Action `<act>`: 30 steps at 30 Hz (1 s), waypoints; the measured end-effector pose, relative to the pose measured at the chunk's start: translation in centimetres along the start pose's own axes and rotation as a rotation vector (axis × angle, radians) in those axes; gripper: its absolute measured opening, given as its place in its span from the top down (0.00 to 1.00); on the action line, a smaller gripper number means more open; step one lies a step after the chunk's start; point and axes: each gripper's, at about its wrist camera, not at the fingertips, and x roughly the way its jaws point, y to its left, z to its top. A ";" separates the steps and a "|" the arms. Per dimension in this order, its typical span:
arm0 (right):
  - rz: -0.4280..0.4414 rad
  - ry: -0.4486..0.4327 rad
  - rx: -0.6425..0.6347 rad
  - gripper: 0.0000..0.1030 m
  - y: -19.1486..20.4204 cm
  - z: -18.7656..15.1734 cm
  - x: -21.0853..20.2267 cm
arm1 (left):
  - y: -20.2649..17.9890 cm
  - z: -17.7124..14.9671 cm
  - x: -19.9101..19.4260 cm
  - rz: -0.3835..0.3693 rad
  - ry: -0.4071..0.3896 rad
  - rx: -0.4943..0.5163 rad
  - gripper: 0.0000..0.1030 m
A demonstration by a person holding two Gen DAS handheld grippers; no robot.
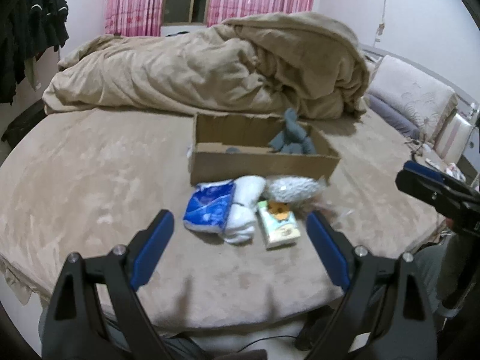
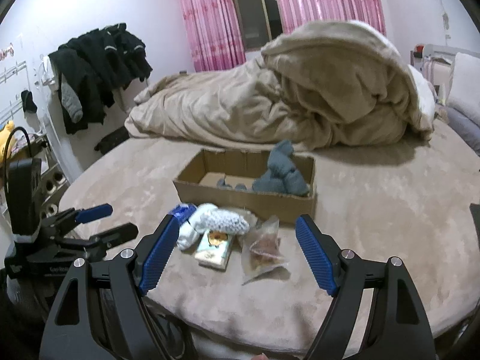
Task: Organize objects
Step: 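Grasp the blue tissue pack with the left tool while the right tool grasps the clear snack bag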
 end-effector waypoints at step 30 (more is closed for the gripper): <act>-0.050 0.240 -0.002 0.35 -3.3 -5.2 14.5 | 4.5 -0.3 11.5 -0.034 0.052 -0.055 0.45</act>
